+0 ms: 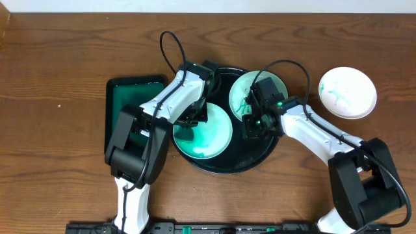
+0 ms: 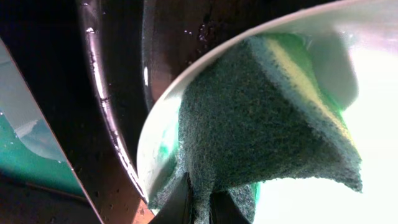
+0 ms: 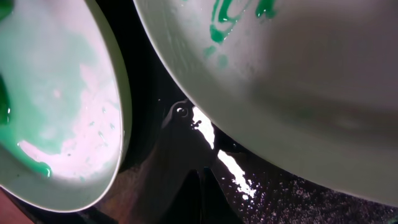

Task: Clean dirty plates on tray and stack at the side
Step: 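Scrub the plate with the sponge while the right gripper holds its rim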

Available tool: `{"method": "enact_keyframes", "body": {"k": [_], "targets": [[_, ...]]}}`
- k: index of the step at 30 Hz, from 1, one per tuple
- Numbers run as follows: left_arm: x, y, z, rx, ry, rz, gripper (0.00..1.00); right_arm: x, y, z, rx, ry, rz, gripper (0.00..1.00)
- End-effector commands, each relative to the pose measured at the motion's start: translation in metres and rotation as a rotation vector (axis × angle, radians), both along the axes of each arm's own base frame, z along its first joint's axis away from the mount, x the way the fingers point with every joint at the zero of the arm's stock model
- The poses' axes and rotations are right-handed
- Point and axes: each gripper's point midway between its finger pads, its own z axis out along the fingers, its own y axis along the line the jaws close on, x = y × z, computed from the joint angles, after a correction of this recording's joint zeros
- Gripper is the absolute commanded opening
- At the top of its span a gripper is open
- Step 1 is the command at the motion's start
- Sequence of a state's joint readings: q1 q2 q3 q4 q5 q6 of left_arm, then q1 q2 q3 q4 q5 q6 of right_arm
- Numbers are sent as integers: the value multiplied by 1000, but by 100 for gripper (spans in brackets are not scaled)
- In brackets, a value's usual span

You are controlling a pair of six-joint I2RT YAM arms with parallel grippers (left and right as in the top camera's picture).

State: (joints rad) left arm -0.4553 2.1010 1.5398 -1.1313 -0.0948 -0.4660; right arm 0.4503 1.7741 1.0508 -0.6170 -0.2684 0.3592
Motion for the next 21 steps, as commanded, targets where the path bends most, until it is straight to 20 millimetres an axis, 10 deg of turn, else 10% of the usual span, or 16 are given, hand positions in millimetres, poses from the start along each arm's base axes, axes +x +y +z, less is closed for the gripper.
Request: {"method": "enact_keyframes", "body": {"k": [1, 12, 18, 21], "targets": [[-5, -13, -8, -95, 62, -75, 7, 4, 1, 2, -5, -7, -9, 1], [-33, -92, -8, -365, 132, -211, 7, 2, 0, 1, -9, 2, -9, 1], [-36, -100, -6, -407, 145, -210, 7, 1, 0, 1, -10, 5, -9, 1], [-33, -96, -6, -406, 144, -194, 7, 2, 0, 1, -8, 1, -9, 22]]}}
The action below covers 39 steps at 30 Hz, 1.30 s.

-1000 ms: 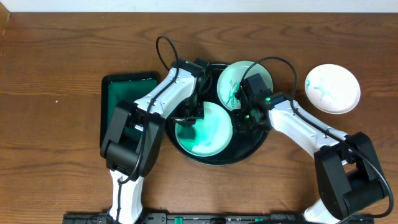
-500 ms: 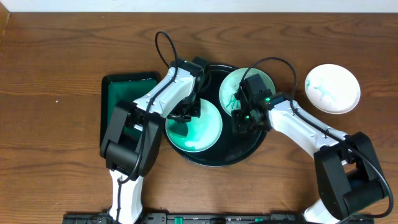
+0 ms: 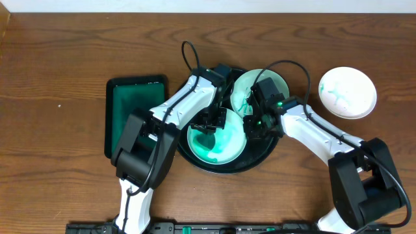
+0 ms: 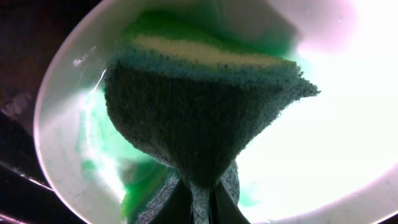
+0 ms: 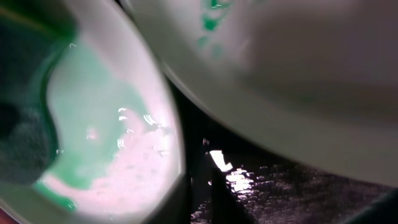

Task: Clean dirty plates on tray and stack at the side
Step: 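Scrub the plate with the sponge while the right gripper holds its rim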

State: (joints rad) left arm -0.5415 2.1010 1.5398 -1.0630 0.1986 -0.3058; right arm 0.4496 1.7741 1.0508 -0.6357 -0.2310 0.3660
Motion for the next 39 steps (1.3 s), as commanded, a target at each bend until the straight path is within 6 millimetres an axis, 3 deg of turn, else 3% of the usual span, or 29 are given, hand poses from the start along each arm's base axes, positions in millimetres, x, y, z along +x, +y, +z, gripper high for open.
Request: {"method": "enact_keyframes", "body": {"k": [1, 4, 5, 17, 25, 28, 39], "targets": [[-9, -16, -3, -91, 61, -2, 7, 4, 8, 4, 35, -8, 6, 28], [-7, -13, -3, -90, 61, 8, 7, 8, 10, 5, 43, -23, 6, 50], [-7, -13, -3, -90, 61, 9, 7, 9, 11, 5, 46, -27, 7, 52], [-6, -12, -3, -90, 60, 12, 7, 2, 22, 11, 115, 10, 19, 45], [-6, -12, -3, -90, 60, 12, 7, -3, -18, 14, -95, 65, -63, 45], [-6, -12, -3, -91, 60, 11, 7, -4, -22, 17, -117, 71, -61, 45], [-6, -12, -3, -90, 60, 11, 7, 3, 11, 14, -22, 40, -45, 48]]}}
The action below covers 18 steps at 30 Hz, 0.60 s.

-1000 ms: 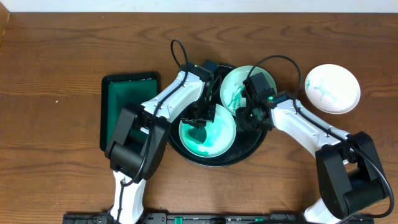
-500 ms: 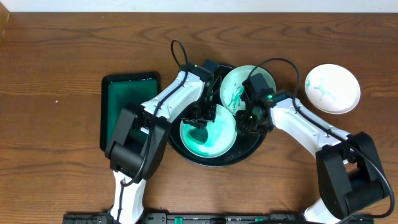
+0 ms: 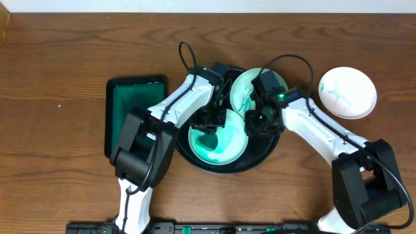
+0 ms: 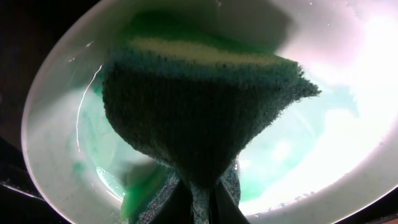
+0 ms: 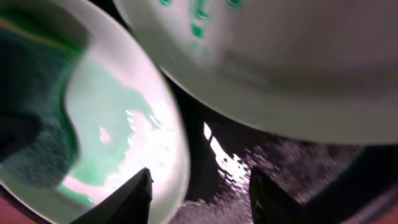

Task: Clean dirty plates on tray and stack at the side
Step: 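Scrub the plate with the sponge while the right gripper holds its rim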

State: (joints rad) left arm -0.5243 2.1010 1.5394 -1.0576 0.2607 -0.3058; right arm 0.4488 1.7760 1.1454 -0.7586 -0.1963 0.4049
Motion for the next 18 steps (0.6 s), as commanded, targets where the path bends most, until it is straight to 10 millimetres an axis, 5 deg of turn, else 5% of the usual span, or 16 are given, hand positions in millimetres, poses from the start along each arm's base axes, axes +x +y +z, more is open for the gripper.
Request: {"method": "enact_keyframes", "body": {"k": [1, 9, 12, 18], "targets": [[-6, -8, -5, -35, 32, -15, 7, -3, 18, -9, 18, 23, -7, 49], [-6, -7, -5, -35, 33, -15, 7, -16, 29, -47, -18, 115, -30, 33], [-6, -7, -5, -35, 33, -15, 7, -19, 30, -54, -29, 131, -22, 4], [-3, -14, -4, -78, 20, -43, 7, -18, 32, -56, -28, 127, -18, 1]]}}
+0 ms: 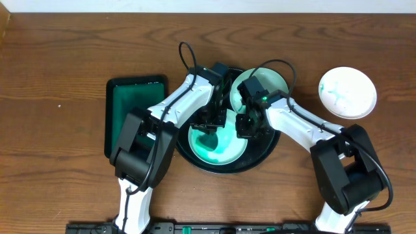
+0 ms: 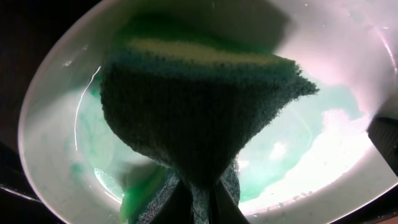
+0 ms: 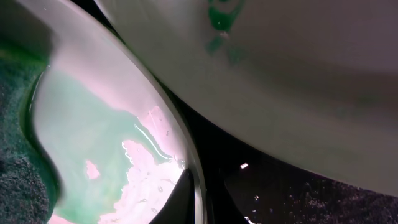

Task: Clean dirty plates on tray and stack at the side
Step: 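Scrub the plate with the sponge while the right gripper holds its rim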

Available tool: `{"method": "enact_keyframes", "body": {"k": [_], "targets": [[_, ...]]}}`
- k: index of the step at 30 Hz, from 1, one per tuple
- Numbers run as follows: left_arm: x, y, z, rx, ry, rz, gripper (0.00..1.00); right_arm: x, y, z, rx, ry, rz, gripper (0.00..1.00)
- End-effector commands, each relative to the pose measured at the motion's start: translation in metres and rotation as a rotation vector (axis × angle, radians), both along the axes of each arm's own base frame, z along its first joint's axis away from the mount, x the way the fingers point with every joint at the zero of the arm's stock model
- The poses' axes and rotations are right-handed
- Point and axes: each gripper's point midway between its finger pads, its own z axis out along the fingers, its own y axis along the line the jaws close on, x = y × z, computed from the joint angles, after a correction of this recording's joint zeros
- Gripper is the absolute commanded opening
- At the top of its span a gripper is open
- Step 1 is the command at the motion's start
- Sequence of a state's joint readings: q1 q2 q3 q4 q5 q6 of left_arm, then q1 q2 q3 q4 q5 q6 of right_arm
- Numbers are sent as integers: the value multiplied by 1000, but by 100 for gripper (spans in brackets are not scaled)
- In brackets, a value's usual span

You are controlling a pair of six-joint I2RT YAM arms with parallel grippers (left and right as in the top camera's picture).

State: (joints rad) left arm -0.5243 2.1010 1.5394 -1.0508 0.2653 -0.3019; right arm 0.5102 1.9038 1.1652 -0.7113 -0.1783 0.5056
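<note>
In the overhead view a soapy green-smeared plate (image 1: 224,148) lies at the front of the round black tray (image 1: 260,153). My left gripper (image 1: 211,123) is shut on a green and yellow sponge (image 2: 193,112) pressed into that plate (image 2: 56,143). The right gripper (image 1: 244,125) is shut on the plate's right rim, one finger inside the rim and one outside (image 3: 202,199). A second plate (image 1: 270,83) with green streaks sits at the tray's back right, close above the right fingers (image 3: 298,81).
A white plate (image 1: 348,92) with faint green marks rests on the wooden table at the right. A green rectangular tray (image 1: 133,114) lies left of the black tray. Both arms cross over the black tray.
My right gripper stood open beside the soapy plate's rim; now it is shut on that rim and sits a little further left. The left gripper and sponge have barely moved.
At first the sponge was at the soapy plate's left edge, and my right gripper was shut over the tray floor between the plates. Then the plate lay further right with the sponge inside it. Later the right gripper was open at the rim; now it grips it.
</note>
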Motion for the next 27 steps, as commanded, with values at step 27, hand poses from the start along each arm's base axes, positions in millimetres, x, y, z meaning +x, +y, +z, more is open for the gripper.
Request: {"method": "enact_keyframes", "body": {"k": [27], "targets": [[75, 119, 17, 676, -406, -8, 7, -17, 12, -20, 7, 69, 36, 1]]}}
